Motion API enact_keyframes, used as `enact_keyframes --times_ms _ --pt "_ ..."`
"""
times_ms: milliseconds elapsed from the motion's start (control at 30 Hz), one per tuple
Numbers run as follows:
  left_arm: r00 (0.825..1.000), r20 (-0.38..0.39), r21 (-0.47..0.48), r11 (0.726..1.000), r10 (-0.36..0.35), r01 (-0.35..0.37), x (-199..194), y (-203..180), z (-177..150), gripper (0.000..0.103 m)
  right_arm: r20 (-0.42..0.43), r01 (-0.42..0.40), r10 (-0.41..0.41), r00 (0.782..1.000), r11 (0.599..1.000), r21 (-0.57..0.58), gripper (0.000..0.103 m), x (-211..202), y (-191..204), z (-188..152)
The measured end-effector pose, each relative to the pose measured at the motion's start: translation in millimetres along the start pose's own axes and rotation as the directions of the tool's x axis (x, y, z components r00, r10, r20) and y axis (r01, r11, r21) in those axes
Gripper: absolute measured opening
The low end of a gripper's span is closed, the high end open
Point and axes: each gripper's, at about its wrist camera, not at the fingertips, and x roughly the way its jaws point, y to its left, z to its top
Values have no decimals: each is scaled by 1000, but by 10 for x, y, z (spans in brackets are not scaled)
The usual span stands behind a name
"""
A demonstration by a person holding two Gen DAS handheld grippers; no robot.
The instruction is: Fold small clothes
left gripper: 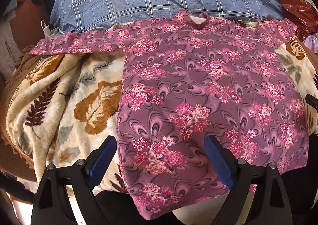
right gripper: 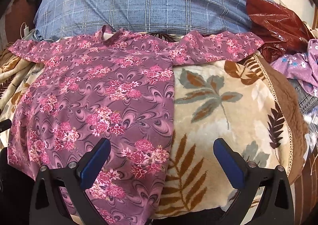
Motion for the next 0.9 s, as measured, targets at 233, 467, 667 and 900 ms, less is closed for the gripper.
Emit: enact_keyframes --times_ms 233,467,667,900 --pt "999 -21 -70 997 -32 30 48 181 86 90 5 -17 17 1000 999 43 103 -23 -114 8" --pt "998 -30 -170 984 51 -55 29 673 197 90 12 -44 43 999 996 73 103 -45 -217 -8" --pt "994 -65 -188 977 87 -97 126 831 124 90 12 -58 57 998 995 82 103 -49 -243 1" --pt "992 -122 -187 981 36 -59 411 878 -3 90 -12 -71 73 997 991 110 103 -60 -378 -91"
